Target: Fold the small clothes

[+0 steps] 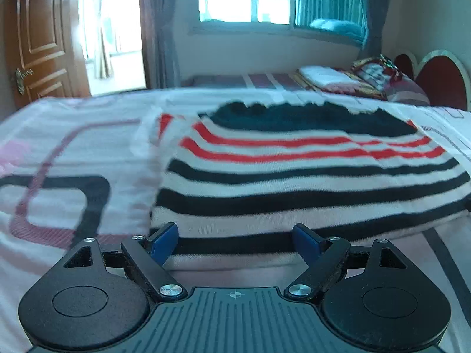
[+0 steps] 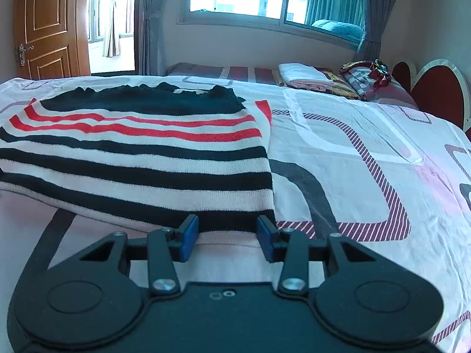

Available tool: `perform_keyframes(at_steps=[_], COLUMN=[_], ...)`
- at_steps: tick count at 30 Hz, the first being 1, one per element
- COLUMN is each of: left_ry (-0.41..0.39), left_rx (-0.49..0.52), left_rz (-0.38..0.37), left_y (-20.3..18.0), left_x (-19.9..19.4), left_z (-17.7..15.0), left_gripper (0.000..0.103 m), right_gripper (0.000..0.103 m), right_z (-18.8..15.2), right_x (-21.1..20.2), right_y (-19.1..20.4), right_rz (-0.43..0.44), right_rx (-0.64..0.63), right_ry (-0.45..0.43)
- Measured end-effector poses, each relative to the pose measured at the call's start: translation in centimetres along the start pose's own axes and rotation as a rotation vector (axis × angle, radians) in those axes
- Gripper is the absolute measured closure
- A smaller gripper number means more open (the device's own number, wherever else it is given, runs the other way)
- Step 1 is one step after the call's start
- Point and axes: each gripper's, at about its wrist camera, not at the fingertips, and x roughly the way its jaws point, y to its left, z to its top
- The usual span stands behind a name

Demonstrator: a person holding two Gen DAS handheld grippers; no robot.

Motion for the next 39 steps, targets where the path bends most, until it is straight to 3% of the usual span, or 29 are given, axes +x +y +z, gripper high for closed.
perform_keyframes(at_steps=[9, 17, 30, 33, 35, 37, 39], left_ry=[0.009, -0.007, 0.013, 0.029, 0.036, 0.046, 0.069], left_rx=[0.008, 0.019, 0.045, 0.044, 0.014, 0.007, -0.014], left_rz=[0.030, 0.056, 0.046, 0.065, 0.052, 0.049, 0.039], left_y=[-0.5, -1.3, -1.0, -0.8, -0.1, 0.3, 1.0], left_x=[0.4, 0.0, 0.2, 0.5, 0.6, 0.6, 0.7], left_z=[-0.8, -1.0, -1.0, -1.1, -1.3, -1.5, -1.8], left_gripper=[0.018, 0.009, 0.006, 0.000, 0.000, 0.000, 0.000], right_gripper=[0.059, 0.055, 0.054, 0.053, 0.049, 0.033, 0.031], right_z=[-0.1, -0.1, -0.1, -0.3, -0.3, -0.6, -1.0], right_x=[0.3, 0.3, 0.1, 0.1, 0.2, 0.6, 0.8], right_y=[0.4, 0.8, 0.3, 0.4, 0.4, -0.1, -1.5], right_rz=[0.003, -0.007, -0.002, -0.005, -0.012, -0.045, -0.016], right_rx=[0.006, -0.003, -0.020, -0.031, -0.029, -0.008, 0.059], right_ry=[0.014, 0.019, 0.018, 0.016, 0.014, 0.030, 0.048])
